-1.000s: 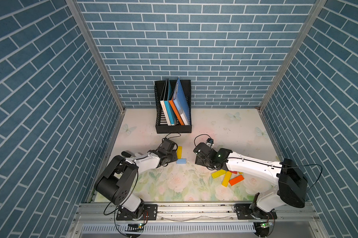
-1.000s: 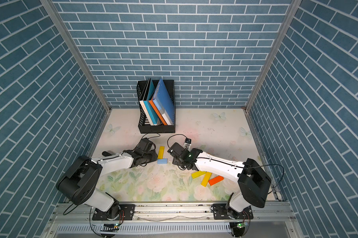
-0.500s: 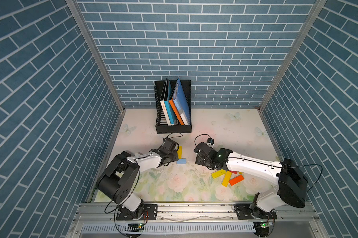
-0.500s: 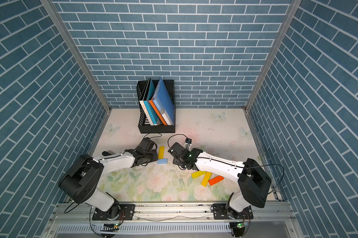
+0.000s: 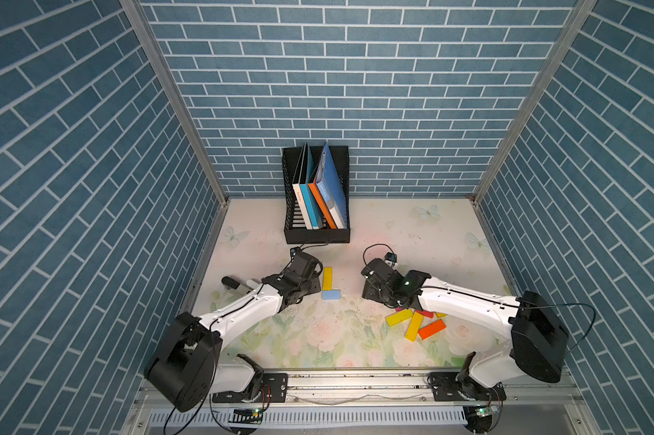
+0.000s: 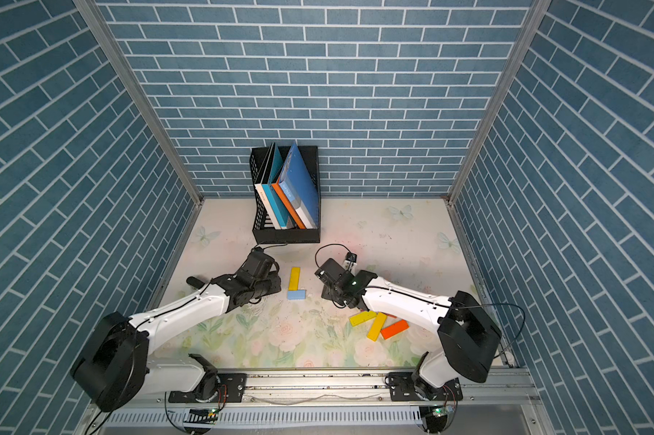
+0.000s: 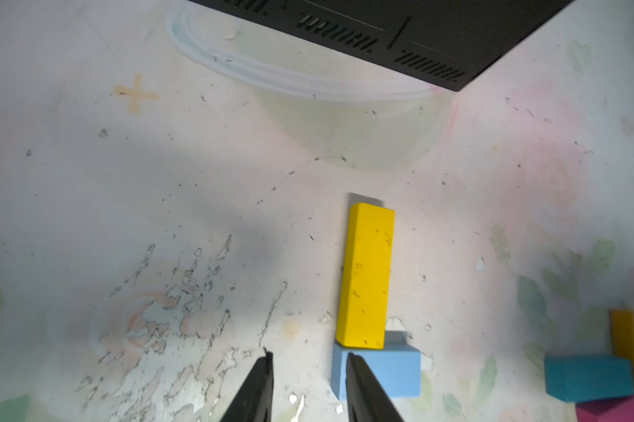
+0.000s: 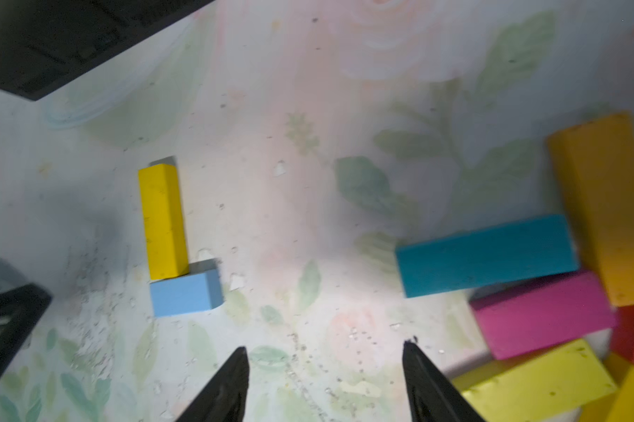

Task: Assemble the letter h with building blocks
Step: Adjust the building block at the center of the board, then pick up the building block from the center of the board.

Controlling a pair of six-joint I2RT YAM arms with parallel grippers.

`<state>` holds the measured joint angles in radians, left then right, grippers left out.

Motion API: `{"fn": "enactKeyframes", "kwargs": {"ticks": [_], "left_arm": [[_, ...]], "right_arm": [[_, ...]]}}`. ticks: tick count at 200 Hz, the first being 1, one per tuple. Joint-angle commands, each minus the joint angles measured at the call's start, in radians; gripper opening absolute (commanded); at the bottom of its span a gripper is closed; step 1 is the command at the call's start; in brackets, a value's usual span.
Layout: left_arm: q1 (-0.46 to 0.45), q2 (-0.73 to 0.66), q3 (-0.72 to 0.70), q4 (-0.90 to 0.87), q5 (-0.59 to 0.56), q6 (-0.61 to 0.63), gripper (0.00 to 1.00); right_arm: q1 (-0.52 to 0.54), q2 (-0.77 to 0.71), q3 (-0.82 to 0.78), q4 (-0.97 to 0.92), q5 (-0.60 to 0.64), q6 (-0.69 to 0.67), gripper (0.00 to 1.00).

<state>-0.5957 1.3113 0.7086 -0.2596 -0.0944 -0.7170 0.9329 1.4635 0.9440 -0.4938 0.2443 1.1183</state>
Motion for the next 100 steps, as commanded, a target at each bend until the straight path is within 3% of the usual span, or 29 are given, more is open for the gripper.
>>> {"fn": "enactKeyframes", "kwargs": {"ticks": [1, 38, 66, 100], "left_arm": [[-0.038, -0.018, -0.048, -0.053, 0.056, 0.02, 0.38], [-0.084, -0.066, -0.104, -0.015, 0.115, 0.017, 0.37], [-0.084, -0.07, -0.106, -0.03, 0.107, 0.029, 0.36], [-0.082, -0.127, -0.029, -0.093, 0.033, 0.06, 0.38]], "right_arm": [[-0.07, -0.085, -0.085, -0.058, -0.022, -0.039, 0.68], [-0.154, -0.116, -0.157, -0.13, 0.0, -0.146, 0.76], [-0.223, -0.114, -0.181, -0.1, -0.082, -0.251, 0.77], [-0.224, -0.106, -0.187, -0.203, -0.021, -0.21, 0.76]]}}
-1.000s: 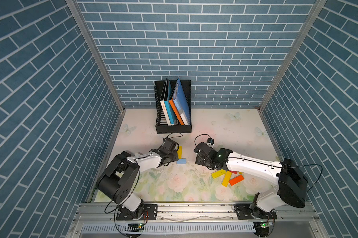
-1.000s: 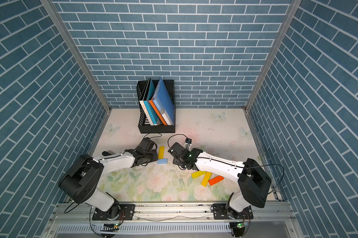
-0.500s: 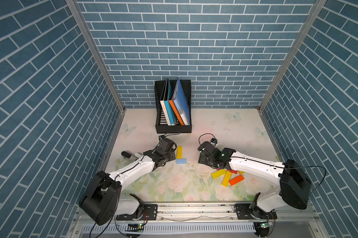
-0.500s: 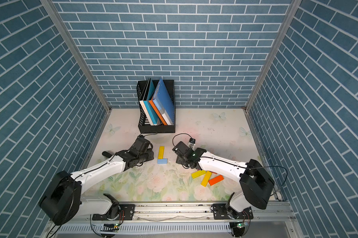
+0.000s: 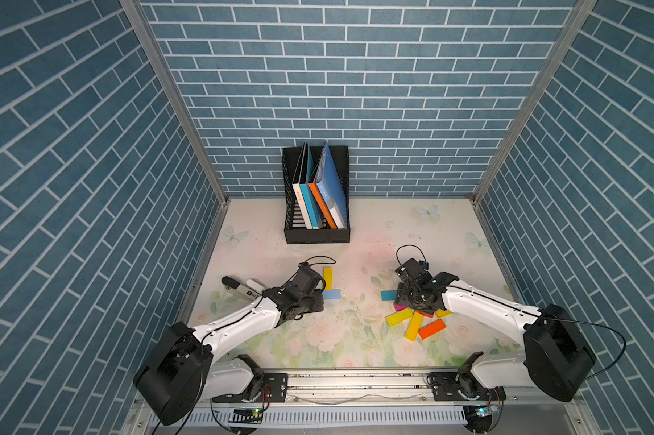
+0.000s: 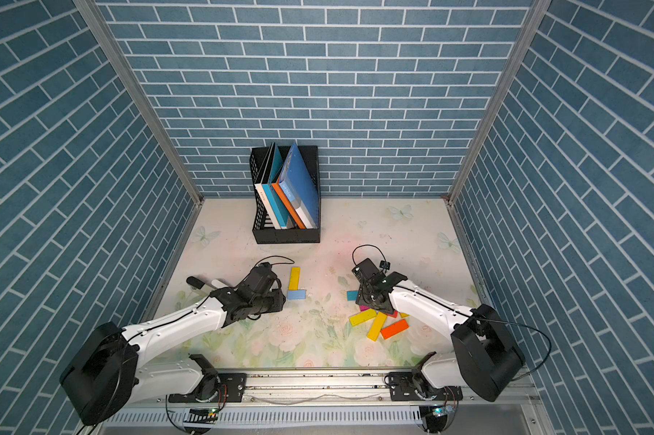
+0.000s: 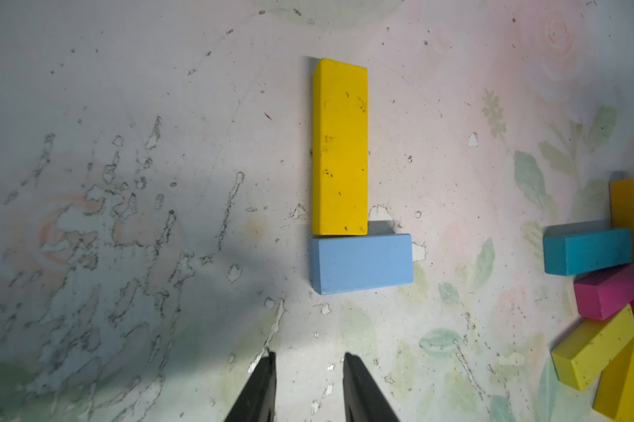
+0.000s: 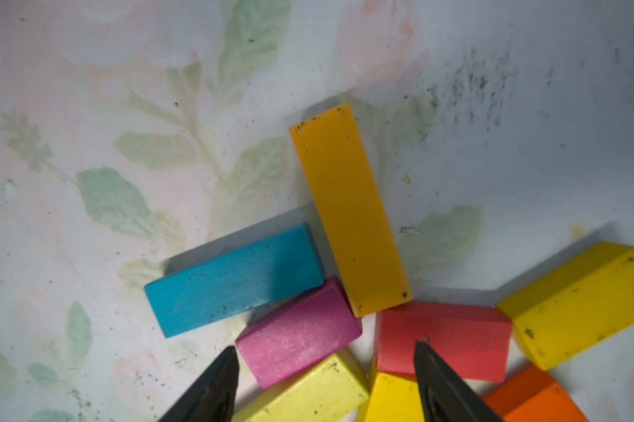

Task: Assemble the letter h with building blocks
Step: Pick up the building block from the center of the board.

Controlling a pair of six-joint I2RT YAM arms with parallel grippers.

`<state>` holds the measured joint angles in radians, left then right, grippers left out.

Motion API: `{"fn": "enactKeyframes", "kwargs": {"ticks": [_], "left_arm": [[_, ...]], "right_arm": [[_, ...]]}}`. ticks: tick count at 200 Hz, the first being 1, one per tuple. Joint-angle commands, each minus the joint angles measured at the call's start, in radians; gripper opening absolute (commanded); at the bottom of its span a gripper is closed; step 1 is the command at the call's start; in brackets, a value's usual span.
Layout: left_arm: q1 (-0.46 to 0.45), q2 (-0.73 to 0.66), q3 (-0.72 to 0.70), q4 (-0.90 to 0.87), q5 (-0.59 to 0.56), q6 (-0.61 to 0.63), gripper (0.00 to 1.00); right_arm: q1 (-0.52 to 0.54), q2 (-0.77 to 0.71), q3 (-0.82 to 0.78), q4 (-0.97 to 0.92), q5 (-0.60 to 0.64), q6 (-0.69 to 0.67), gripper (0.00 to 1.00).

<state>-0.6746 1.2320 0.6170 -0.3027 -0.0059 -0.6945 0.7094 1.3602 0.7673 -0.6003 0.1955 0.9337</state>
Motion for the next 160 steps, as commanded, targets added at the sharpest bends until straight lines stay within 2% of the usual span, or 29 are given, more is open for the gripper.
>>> {"fn": "enactKeyframes", "kwargs": {"ticks": [1, 25, 49, 120, 160], "left_arm": [[-0.002, -0.05, 0.067, -0.051, -0.056, 0.039, 0.38], [0.012, -0.065, 0.14, -0.08, -0.064, 0.058, 0.4], [0.014, -0.065, 0.193, -0.097, -0.059, 0.07, 0.4], [0.039, -0.081, 0.201, -0.105, -0.06, 0.084, 0.45], [0.051, -0.085, 0.223, -0.116, -0.058, 0.092, 0.46]], "right_arm": [[0.0, -0.004, -0.012, -0.098, 0.031, -0.023, 0.76], [-0.027, -0.035, -0.049, -0.133, 0.05, 0.012, 0.77], [-0.074, -0.066, -0.102, -0.087, 0.021, 0.021, 0.78], [-0.181, -0.065, -0.196, 0.07, -0.039, -0.039, 0.74], [-0.196, -0.006, -0.171, 0.057, 0.012, -0.073, 0.73]]}}
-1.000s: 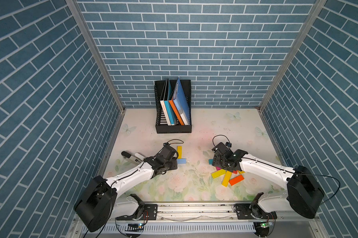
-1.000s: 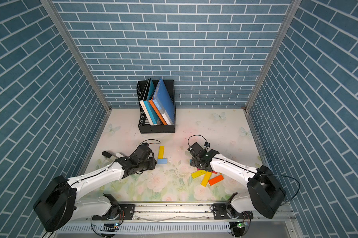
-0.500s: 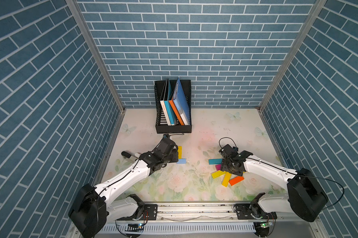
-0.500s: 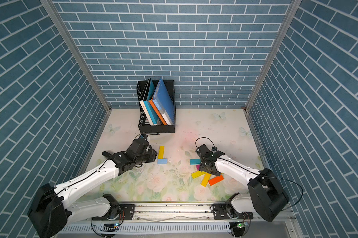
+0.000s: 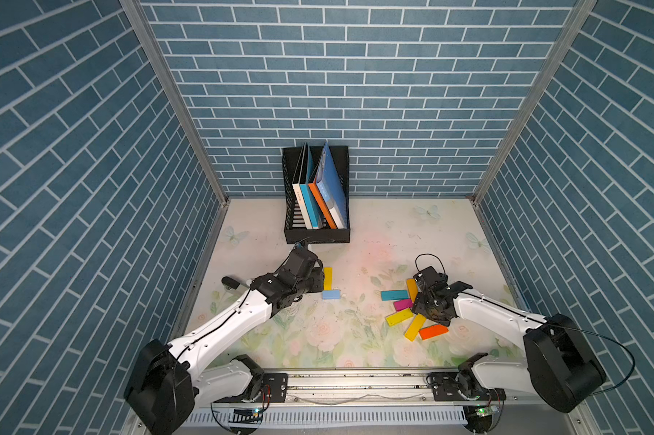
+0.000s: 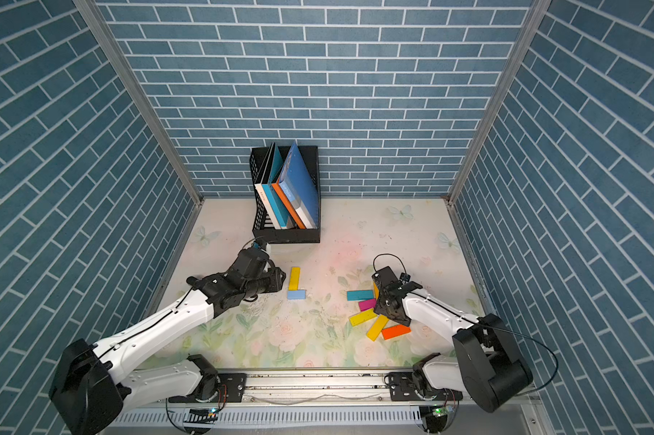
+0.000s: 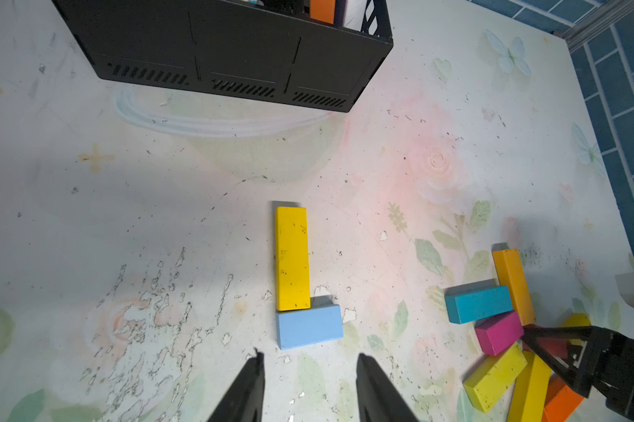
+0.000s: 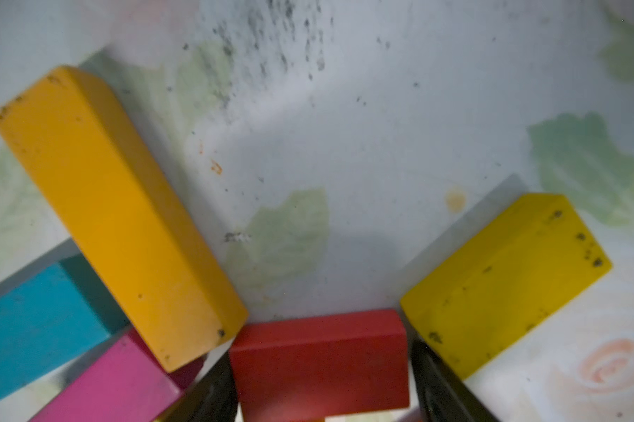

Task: Assemble the letter h with building blocks
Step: Pick up the building block from the center of the board.

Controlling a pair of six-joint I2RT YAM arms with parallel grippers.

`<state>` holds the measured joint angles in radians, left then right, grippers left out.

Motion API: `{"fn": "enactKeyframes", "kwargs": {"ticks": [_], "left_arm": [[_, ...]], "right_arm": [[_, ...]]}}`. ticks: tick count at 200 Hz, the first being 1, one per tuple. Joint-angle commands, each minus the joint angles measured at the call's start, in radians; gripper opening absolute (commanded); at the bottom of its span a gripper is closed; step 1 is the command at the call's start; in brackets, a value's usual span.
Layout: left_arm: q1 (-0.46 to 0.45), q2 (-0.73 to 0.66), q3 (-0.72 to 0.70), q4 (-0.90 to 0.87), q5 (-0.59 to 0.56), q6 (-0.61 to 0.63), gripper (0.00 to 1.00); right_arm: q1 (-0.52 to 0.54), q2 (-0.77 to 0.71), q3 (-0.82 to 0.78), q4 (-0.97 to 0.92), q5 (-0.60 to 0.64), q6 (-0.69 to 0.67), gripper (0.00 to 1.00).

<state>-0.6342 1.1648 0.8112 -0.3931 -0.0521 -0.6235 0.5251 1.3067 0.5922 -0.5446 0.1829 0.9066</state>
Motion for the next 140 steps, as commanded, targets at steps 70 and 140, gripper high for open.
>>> {"fn": "enactKeyframes", "kwargs": {"ticks": [70, 140], "left_arm": [[0.047, -0.02, -0.01, 0.005, -0.005, 0.019, 0.46], [0.041, 0.04, -0.184, 0.129, 0.113, -0.039, 0.45]], "right_arm": [[-0.001, -0.042, 0.118, -0.163, 0.068, -0.05, 0.49], [0.37, 0.263, 0.445, -0.019, -0.003, 0.002, 0.47]]}}
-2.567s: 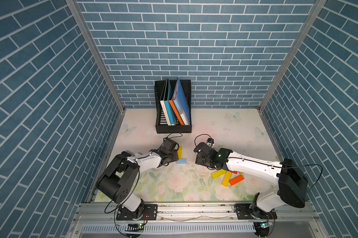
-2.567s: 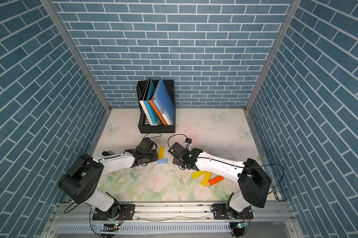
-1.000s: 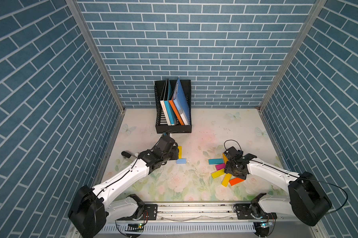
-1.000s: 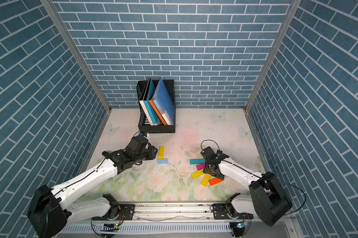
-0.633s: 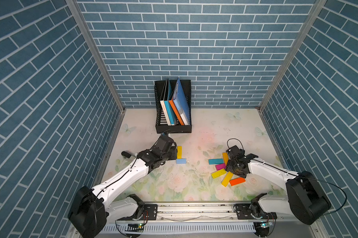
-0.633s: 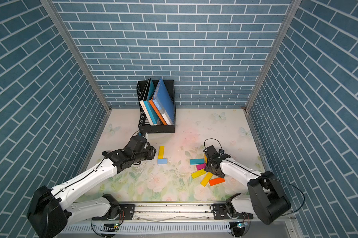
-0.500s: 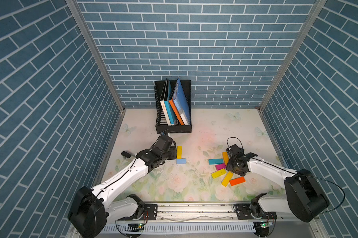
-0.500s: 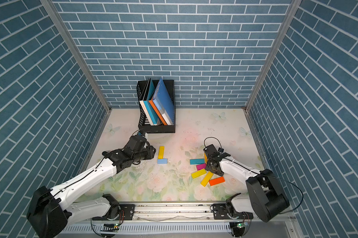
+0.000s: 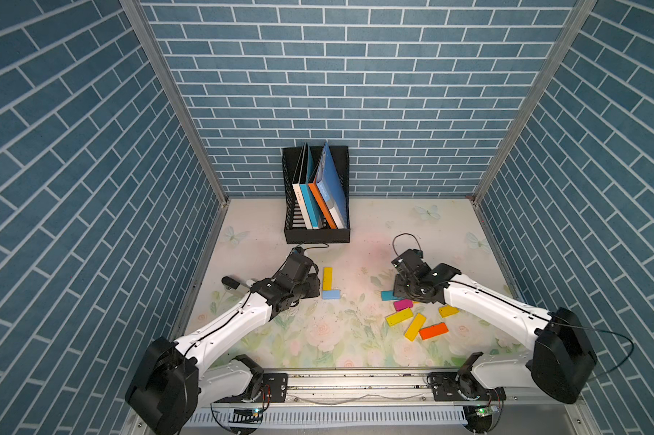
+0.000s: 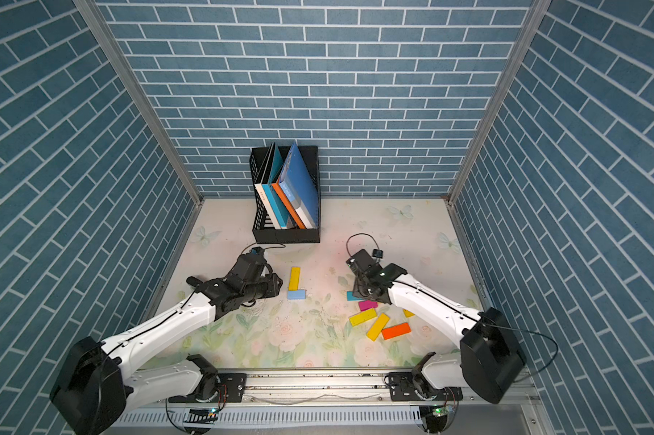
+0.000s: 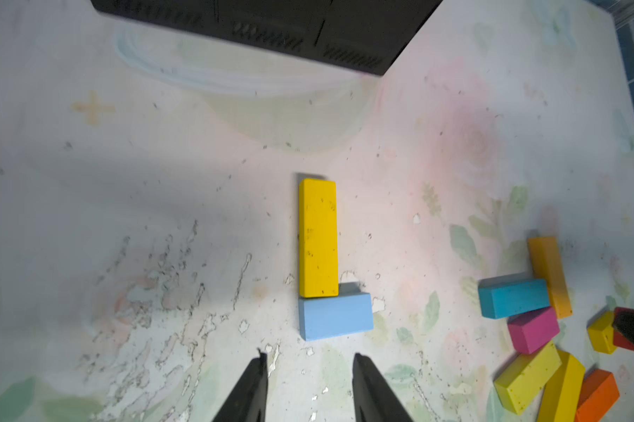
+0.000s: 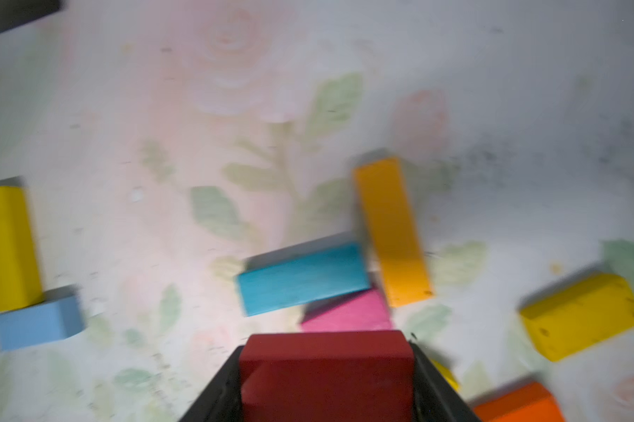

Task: Assemble the letter h with building blocks
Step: Pick up the building block from the center of the board, then place the building block at the center of the board.

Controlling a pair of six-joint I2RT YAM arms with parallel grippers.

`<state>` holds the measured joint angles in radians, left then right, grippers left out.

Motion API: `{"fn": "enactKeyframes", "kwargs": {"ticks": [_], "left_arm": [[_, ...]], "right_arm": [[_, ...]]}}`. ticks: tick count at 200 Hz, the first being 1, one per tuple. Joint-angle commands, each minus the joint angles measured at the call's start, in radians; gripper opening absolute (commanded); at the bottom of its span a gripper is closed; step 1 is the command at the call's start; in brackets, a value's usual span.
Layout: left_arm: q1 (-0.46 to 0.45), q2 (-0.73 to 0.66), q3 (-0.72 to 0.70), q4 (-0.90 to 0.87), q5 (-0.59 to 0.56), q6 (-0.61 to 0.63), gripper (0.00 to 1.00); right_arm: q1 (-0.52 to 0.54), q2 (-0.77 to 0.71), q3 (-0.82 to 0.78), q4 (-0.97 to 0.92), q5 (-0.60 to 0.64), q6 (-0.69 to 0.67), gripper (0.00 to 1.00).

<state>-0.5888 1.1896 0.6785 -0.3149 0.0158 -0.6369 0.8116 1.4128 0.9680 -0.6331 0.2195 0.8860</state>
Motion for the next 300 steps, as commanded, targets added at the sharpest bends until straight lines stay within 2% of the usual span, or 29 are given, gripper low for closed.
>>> {"fn": "enactKeyframes", "kwargs": {"ticks": [1, 48, 69, 99, 165, 249, 281, 300], "left_arm": [[-0.006, 0.015, -0.053, 0.053, 0.045, -0.026, 0.45], [-0.056, 0.109, -0.097, 0.093, 0.042, -0.017, 0.52], [-0.087, 0.175, -0.087, 0.1, 0.018, -0.005, 0.54], [-0.116, 0.251, -0.045, 0.071, -0.05, -0.008, 0.55], [-0.119, 0.303, 0.0, 0.002, -0.184, -0.021, 0.51], [-0.12, 0.289, 0.0, -0.007, -0.168, -0.039, 0.52], [-0.121, 0.156, -0.008, -0.083, -0.16, -0.061, 0.56], [-0.118, 0.061, 0.022, -0.14, -0.205, -0.068, 0.59]], "right_arm": [[0.085, 0.165, 0.074, 0.071, -0.04, 0.021, 0.47], [0.106, 0.369, 0.169, 0.169, -0.089, -0.019, 0.47], [0.107, 0.419, 0.19, 0.183, -0.116, -0.025, 0.51], [0.107, 0.414, 0.178, 0.185, -0.118, -0.018, 0.6], [0.108, 0.39, 0.169, 0.182, -0.12, -0.002, 0.61], [0.116, 0.367, 0.166, 0.183, -0.127, 0.002, 0.62], [0.132, 0.426, 0.203, 0.177, -0.143, -0.008, 0.63], [0.133, 0.465, 0.225, 0.184, -0.148, -0.013, 0.63]]}}
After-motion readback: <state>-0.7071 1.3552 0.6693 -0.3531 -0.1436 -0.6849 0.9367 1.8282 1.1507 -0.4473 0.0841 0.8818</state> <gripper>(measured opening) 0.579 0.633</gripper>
